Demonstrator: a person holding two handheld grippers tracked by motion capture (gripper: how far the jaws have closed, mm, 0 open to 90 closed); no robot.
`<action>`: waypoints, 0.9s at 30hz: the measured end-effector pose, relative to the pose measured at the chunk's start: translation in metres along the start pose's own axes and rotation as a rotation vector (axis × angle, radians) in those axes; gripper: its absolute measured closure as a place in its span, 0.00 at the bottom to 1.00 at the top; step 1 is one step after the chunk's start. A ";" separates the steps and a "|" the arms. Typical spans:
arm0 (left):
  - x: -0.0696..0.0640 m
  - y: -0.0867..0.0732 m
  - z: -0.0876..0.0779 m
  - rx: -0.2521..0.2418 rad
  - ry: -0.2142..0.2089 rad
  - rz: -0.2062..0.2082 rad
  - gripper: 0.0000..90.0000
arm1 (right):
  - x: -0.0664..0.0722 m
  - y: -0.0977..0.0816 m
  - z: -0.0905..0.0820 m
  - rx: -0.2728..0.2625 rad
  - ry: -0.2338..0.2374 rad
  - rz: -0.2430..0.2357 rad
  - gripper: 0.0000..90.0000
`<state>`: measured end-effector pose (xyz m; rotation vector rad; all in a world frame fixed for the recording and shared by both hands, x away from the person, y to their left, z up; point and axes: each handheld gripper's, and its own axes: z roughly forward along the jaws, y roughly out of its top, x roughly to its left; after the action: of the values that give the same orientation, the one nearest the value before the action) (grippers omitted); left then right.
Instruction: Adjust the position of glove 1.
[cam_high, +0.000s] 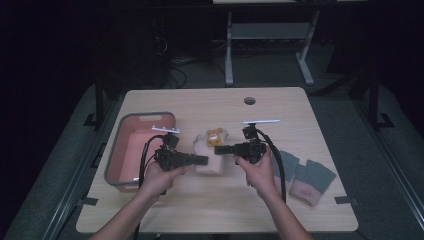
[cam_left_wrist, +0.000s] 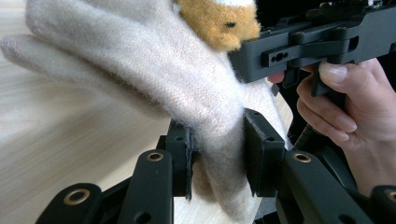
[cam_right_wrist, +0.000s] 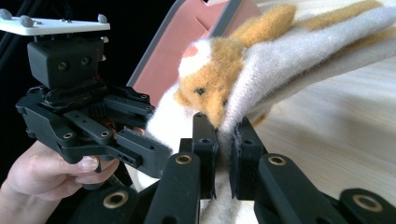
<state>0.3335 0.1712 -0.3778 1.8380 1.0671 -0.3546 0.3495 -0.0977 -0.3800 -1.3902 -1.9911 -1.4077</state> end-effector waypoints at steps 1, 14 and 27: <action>0.001 0.001 -0.002 0.000 0.001 0.004 0.74 | 0.001 0.001 0.001 -0.002 0.004 -0.003 0.92; 0.004 0.006 -0.025 -0.030 0.016 0.003 0.74 | 0.020 0.019 0.015 0.017 0.016 -0.030 0.92; 0.010 0.009 -0.043 -0.051 0.025 -0.001 0.74 | 0.034 0.033 0.027 0.045 -0.003 -0.084 0.92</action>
<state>0.3378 0.2104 -0.3567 1.8009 1.0843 -0.3028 0.3681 -0.0564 -0.3509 -1.3046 -2.0919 -1.3877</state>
